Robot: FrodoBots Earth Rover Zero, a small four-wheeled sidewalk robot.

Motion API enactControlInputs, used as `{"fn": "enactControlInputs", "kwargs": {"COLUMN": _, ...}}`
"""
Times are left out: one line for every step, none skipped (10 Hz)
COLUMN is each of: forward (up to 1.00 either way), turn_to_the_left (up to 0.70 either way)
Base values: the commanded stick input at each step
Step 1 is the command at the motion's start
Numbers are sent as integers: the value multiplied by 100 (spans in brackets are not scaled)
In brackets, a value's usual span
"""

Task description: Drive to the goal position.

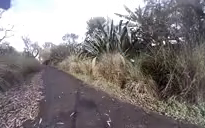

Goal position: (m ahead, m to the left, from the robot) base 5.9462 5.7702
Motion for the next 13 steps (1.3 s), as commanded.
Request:
{"fn": "enactControlInputs", "kwargs": {"forward": 0, "turn_to_the_left": 0}}
{"fn": "enactControlInputs", "kwargs": {"forward": 0, "turn_to_the_left": 0}}
{"fn": "enactControlInputs", "kwargs": {"forward": 0, "turn_to_the_left": 0}}
{"fn": "enactControlInputs", "kwargs": {"forward": 0, "turn_to_the_left": 8}}
{"fn": "enactControlInputs", "kwargs": {"forward": 0, "turn_to_the_left": 36}}
{"fn": "enactControlInputs", "kwargs": {"forward": 0, "turn_to_the_left": 64}}
{"fn": "enactControlInputs", "kwargs": {"forward": 0, "turn_to_the_left": 85}}
{"fn": "enactControlInputs", "kwargs": {"forward": 0, "turn_to_the_left": 85}}
{"fn": "enactControlInputs", "kwargs": {"forward": 0, "turn_to_the_left": 85}}
{"fn": "enactControlInputs", "kwargs": {"forward": 0, "turn_to_the_left": 85}}
{"fn": "enactControlInputs", "kwargs": {"forward": 0, "turn_to_the_left": 85}}
{"fn": "enactControlInputs", "kwargs": {"forward": 0, "turn_to_the_left": 85}}
{"fn": "enactControlInputs", "kwargs": {"forward": 0, "turn_to_the_left": 85}}
